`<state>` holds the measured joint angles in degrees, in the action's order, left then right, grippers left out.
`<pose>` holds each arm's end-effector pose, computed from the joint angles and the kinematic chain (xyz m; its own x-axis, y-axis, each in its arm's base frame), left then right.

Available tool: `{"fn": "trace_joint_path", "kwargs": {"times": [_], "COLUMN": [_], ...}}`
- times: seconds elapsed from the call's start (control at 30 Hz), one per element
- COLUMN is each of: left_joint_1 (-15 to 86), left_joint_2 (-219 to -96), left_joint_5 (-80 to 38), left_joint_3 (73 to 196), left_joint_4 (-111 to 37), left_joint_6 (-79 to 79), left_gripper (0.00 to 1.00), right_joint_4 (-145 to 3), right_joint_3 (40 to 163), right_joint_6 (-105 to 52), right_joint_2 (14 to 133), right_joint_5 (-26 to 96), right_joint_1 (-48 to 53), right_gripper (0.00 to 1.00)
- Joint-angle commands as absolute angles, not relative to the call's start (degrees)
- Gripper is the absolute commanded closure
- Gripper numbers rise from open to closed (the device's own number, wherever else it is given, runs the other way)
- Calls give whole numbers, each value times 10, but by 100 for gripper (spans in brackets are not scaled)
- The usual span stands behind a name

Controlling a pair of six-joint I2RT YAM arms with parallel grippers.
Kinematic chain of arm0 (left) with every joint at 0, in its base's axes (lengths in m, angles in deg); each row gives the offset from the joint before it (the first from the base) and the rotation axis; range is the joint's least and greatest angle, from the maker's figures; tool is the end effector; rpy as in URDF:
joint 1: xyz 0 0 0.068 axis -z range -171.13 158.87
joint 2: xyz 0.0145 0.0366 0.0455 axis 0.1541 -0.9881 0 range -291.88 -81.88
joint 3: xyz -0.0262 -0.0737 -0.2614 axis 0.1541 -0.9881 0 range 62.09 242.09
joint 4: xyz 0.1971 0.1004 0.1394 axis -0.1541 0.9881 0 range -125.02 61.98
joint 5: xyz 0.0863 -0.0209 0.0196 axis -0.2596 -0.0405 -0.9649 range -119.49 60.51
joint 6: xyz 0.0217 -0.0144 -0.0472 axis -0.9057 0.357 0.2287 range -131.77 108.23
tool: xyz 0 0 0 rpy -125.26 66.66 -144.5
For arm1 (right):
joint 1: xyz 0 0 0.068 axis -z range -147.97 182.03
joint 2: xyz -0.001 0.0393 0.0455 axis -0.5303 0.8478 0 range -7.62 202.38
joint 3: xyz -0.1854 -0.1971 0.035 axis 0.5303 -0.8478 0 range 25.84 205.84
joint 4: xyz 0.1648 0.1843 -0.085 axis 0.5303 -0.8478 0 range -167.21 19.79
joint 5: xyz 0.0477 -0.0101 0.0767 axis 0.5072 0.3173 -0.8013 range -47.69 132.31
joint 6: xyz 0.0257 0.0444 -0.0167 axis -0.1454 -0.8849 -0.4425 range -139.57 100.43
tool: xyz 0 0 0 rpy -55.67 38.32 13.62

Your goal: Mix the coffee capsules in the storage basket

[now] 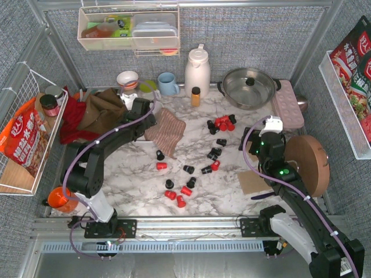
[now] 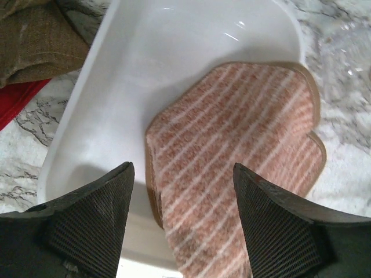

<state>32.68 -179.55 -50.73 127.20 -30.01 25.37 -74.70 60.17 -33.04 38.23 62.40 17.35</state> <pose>0.3518 -0.1412 0.2285 -0.5133 -0.3886 -0.7651 -0.2462 0.9208 -0.3025 0.1882 0.0367 0.2831 -0.2405 0.1631 -0.9568 0.1413 0.9812 0.1317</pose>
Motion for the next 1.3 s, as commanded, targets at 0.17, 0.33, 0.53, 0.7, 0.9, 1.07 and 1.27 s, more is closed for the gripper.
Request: {"fn": "trace_joint_path", "kwargs": {"times": [0.17, 0.33, 0.53, 0.7, 0.9, 1.07, 1.27], "left_joint_1": [312, 312, 311, 312, 313, 320, 337], "left_joint_2": [-1862, -1903, -1943, -1938, -1881, -1780, -1663], "left_joint_5": [-525, -505, -517, -516, -501, -455, -340], "left_joint_3": [1331, 1354, 1382, 1378, 1372, 1318, 1244], "left_joint_4": [-218, -198, -161, -194, -251, -365, -522], "left_joint_6": [382, 419, 446, 431, 377, 299, 208], "left_gripper": [22, 27, 40, 76, 100, 100, 100], "right_joint_4": [-728, -726, -728, -727, -728, -727, -727], "right_joint_3": [605, 605, 605, 604, 605, 606, 606], "right_joint_6": [-328, -328, -327, -327, -325, -324, -323], "right_joint_2": [378, 381, 381, 382, 383, 383, 381], "right_joint_5": [604, 599, 594, 594, 592, 591, 578], "right_joint_1": [172, 173, 173, 173, 173, 173, 173], "right_gripper": [1, 1, 1, 1, 1, 1, 1]}}
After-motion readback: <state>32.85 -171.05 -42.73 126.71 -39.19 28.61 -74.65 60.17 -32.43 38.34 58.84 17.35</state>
